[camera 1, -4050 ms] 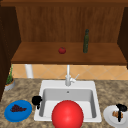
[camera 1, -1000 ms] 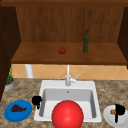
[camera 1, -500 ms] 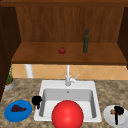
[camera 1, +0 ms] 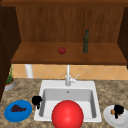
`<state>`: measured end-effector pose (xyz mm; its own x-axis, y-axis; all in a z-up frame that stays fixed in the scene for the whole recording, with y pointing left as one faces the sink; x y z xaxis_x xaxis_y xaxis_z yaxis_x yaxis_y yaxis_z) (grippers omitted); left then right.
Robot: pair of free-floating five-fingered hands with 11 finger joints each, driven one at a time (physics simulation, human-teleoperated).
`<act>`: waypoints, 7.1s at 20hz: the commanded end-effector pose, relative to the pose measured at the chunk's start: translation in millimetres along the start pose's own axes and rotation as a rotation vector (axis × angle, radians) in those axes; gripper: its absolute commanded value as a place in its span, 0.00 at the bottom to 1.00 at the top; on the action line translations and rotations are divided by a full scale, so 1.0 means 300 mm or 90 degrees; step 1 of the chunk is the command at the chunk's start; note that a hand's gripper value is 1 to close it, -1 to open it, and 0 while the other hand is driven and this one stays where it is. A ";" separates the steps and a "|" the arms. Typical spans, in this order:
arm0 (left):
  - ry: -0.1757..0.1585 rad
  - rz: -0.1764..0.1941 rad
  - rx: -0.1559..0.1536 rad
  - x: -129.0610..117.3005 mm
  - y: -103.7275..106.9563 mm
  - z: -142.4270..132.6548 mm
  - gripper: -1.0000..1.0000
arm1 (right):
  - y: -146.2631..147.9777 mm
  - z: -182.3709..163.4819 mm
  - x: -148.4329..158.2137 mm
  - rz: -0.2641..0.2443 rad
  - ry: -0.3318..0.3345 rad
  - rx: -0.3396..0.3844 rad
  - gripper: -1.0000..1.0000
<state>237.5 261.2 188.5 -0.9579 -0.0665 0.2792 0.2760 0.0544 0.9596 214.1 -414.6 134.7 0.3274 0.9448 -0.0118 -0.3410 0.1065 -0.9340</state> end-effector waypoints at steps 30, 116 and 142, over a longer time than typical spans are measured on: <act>0.000 0.000 0.000 0.000 0.000 0.000 0.50 | 0.070 -0.132 -0.032 0.037 -0.003 0.025 1.00; 0.000 0.000 0.000 0.000 0.000 0.000 0.50 | 0.558 -0.202 1.257 0.126 -0.250 -0.080 1.00; 0.000 0.000 0.000 0.000 0.000 0.000 0.50 | 0.673 -0.284 1.259 0.063 -0.354 -0.070 1.00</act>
<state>237.5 261.2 188.5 -0.9579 -0.0665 0.2792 0.2760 0.0544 0.9596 328.0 -55.3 -87.0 -0.2150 0.9741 0.0698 -0.2780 0.0075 -0.9606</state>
